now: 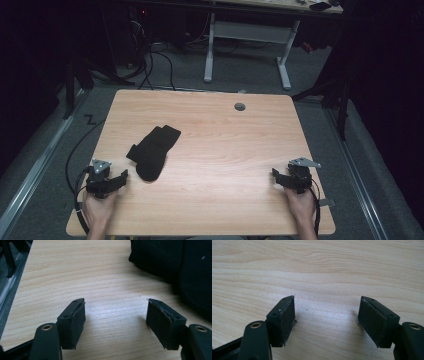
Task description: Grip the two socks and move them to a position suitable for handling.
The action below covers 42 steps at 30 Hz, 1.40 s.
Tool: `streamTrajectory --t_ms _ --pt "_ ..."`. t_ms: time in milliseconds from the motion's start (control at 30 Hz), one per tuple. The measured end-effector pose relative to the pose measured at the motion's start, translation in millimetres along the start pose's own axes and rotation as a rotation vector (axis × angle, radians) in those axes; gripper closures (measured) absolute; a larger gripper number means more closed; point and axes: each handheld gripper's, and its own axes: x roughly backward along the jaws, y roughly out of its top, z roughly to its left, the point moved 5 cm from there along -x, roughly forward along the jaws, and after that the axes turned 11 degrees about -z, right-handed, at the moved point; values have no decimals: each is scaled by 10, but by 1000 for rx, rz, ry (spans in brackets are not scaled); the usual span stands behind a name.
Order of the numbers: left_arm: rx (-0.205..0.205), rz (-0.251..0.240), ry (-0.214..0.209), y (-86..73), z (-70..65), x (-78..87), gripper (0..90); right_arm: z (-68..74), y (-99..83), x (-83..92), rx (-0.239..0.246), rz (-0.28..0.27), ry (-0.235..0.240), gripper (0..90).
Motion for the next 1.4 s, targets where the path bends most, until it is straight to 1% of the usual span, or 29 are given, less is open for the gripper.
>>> streamTrajectory --t_ms 133,233,267,300,333,367,400,467,567,700,767,833,900,1067,1167,1200,1233,1267,1300,1333,1367,1400 --pt "22 -32 -26 38 -24 70 329 0 0 0 2 0 0 296" --pt "23 -53 -37 83 -51 134 331 -1 0 0 3 0 0 295" --pt "23 -53 -37 83 -51 134 332 -1 0 0 3 0 0 295" --pt "16 -66 -40 113 -68 169 335 1 0 0 3 0 -1 293" --pt "17 -87 -58 166 -115 211 338 1 0 0 4 1 -1 293" --pt "17 -87 -58 166 -115 211 342 1 0 0 4 1 -1 293" --pt "15 -94 -65 186 -143 219 342 3 -1 1 5 1 -2 293" --pt "0 -96 -82 224 -219 223 350 3 -1 1 4 1 -2 293" --pt "-39 -92 -108 288 -368 205 360 2 -1 0 4 1 -2 293" --pt "-70 -90 -142 389 -544 128 363 2 -1 1 4 1 -2 293" --pt "-89 -81 -149 431 -610 81 364 2 -1 0 5 0 -2 293" --pt "-98 -76 -153 471 -662 39 365 2 -1 0 4 0 -1 293" --pt "-98 -74 -159 510 -700 0 365 2 -1 1 4 0 1 293" --pt "-99 -51 -157 586 -768 -149 357 1 -2 2 6 0 1 293" --pt "-110 -23 -148 614 -803 -269 357 1 -2 2 5 0 1 293" --pt "-111 -20 -144 625 -815 -308 357 1 -2 2 5 0 1 293" --pt "-104 -29 -143 633 -823 -339 363 1 -2 3 6 0 1 293" --pt "-93 -31 -139 639 -823 -375 375 1 -2 3 5 0 1 293" --pt "-89 -17 -132 645 -823 -413 377 1 -2 3 6 0 1 293" --pt "-98 -4 -117 657 -832 -472 378 1 -2 2 6 0 1 293" --pt "-98 -4 -117 657 -832 -472 401 1 -2 2 6 0 1 293" --pt "-104 0 -111 666 -843 -499 401 2 -2 2 5 0 0 293"
